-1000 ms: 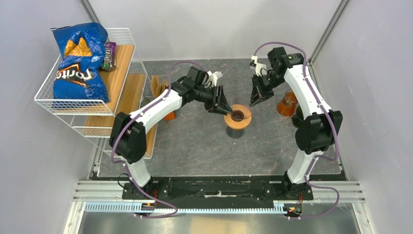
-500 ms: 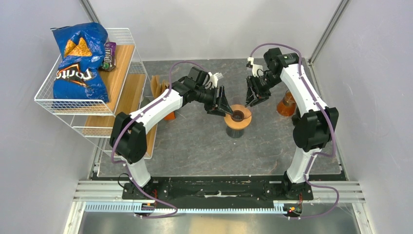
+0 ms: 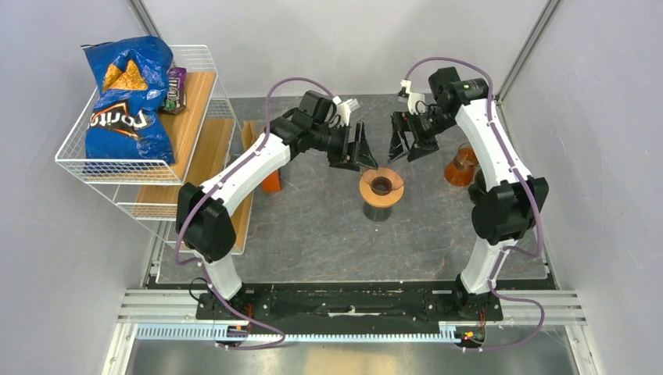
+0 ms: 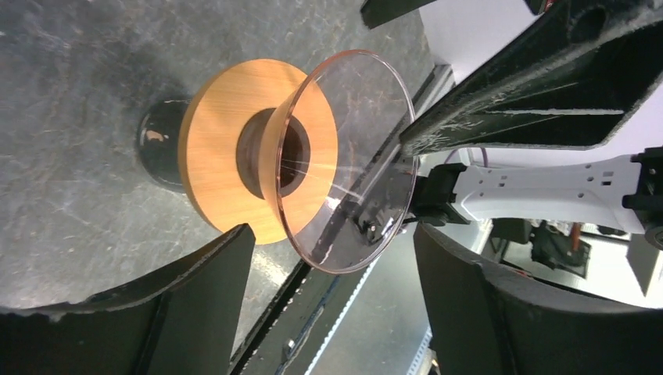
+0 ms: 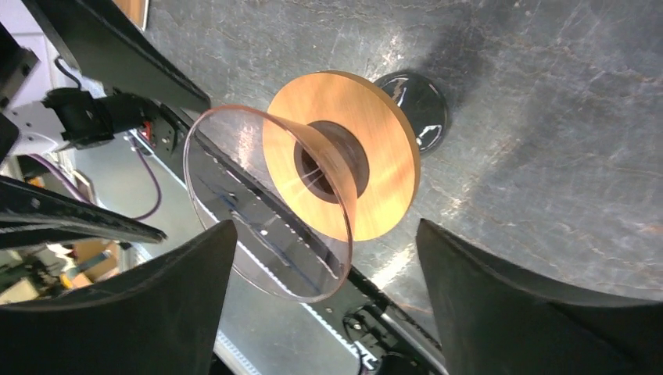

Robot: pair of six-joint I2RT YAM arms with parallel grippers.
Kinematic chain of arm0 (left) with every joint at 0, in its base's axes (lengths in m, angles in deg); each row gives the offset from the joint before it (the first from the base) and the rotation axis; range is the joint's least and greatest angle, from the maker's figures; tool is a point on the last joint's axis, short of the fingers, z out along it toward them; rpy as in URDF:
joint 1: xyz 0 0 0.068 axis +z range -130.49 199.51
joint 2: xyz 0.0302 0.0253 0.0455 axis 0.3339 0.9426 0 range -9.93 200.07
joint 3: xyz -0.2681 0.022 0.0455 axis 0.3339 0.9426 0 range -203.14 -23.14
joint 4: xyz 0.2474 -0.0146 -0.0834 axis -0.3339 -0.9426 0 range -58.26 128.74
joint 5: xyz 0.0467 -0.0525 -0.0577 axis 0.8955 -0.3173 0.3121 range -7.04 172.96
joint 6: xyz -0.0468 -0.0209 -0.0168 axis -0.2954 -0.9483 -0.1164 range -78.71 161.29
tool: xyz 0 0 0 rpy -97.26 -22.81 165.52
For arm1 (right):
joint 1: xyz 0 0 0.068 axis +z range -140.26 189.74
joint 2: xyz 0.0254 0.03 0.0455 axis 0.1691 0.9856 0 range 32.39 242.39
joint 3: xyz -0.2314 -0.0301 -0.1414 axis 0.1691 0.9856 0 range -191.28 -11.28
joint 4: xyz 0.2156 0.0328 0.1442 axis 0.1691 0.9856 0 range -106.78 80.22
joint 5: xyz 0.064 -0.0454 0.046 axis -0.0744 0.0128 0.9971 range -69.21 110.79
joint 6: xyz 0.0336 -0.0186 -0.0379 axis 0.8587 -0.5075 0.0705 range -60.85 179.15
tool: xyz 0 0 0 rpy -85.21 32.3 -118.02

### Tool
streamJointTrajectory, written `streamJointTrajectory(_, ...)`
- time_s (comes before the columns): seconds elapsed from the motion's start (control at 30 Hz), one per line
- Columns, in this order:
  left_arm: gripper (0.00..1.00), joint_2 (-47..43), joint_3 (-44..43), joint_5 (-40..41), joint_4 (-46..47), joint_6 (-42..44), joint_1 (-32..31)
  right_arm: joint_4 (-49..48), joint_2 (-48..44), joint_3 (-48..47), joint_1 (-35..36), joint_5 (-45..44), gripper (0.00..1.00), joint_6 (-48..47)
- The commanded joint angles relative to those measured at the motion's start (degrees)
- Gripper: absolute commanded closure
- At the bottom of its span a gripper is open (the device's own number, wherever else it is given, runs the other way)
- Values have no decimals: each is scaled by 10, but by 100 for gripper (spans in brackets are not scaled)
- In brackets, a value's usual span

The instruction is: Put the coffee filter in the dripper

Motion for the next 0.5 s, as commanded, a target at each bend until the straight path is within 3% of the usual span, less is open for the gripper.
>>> streamJointTrajectory(0.0,12,-47,-49,69,-83,121,10,7,-48,-34,-22,20,3,-6)
streamJointTrajectory(0.3,8,-140,-58,376,-244,347,17,6,-86,-38,-79,26,3,15)
streamJointTrajectory(0.4,18,-157,-64,431,-293,371,37,4,-104,-22,-81,18,3,13)
streamJointTrajectory(0.47,34,-160,-81,455,-312,368,64,-2,-116,-8,-82,19,3,16)
